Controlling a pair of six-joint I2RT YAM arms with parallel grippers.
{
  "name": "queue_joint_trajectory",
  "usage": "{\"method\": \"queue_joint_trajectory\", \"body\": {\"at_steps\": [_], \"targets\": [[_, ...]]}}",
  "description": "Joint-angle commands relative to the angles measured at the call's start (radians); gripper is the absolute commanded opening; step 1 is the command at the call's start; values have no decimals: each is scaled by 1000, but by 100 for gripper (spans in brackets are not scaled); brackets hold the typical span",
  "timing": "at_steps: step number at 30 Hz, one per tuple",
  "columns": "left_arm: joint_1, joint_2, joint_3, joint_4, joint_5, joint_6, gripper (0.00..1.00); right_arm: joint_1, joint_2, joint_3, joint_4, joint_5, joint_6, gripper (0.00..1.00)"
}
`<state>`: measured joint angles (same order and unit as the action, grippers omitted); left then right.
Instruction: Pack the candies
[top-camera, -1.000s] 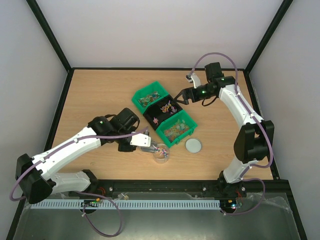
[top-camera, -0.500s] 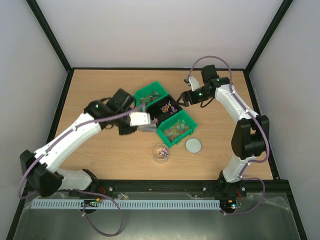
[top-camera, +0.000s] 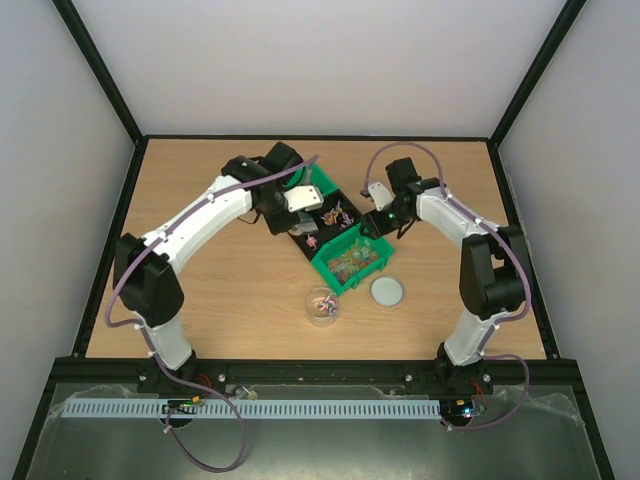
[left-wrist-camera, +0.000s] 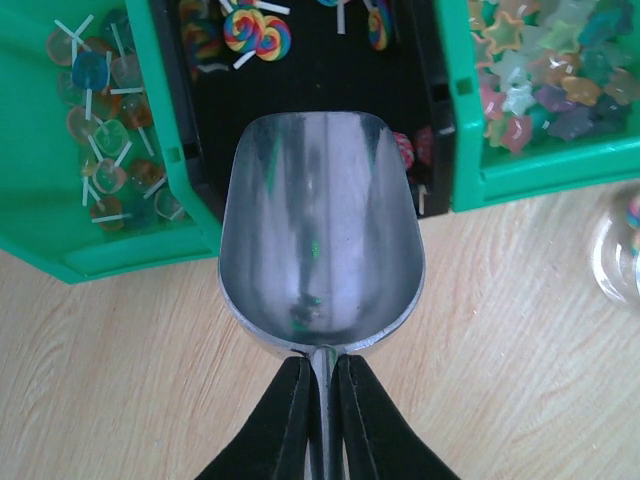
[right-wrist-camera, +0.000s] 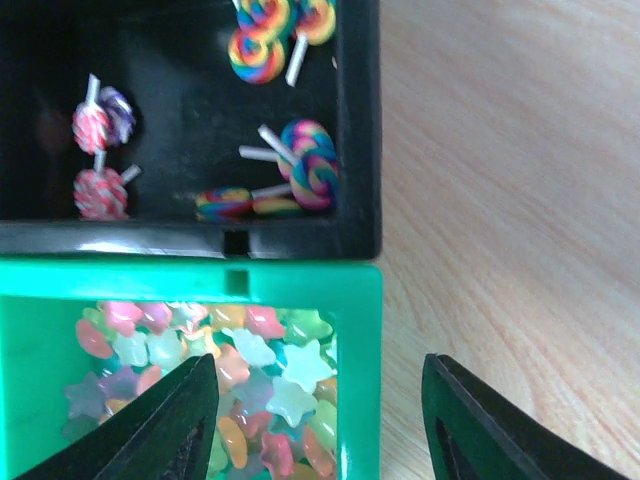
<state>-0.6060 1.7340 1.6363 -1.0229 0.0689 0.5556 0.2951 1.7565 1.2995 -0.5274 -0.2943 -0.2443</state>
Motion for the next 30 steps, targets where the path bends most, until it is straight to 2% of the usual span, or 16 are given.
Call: {"method": "queue_joint_trajectory", "body": {"at_steps": [1,10,17,22,29,30], "targets": [[1,75,75,-50,-46,-63,2,1,-12,-78,37,20,-33,55],[-42,206,122,-43,-119,-80,2,27,-11,-171,141,17,-10,43],[-78,261,111,-1,-90,-91,2,50,-23,-226,204,25,-17,31],[-84,291,74,57,-50,-98,2,58,-28,-227,210,17,-42,26],[-83,324,2,169,-5,-131,2,58,-21,-217,220,21,-69,2],[-83,326,-15,190,-1,-137,2,59,-23,-218,224,20,-73,2]]}}
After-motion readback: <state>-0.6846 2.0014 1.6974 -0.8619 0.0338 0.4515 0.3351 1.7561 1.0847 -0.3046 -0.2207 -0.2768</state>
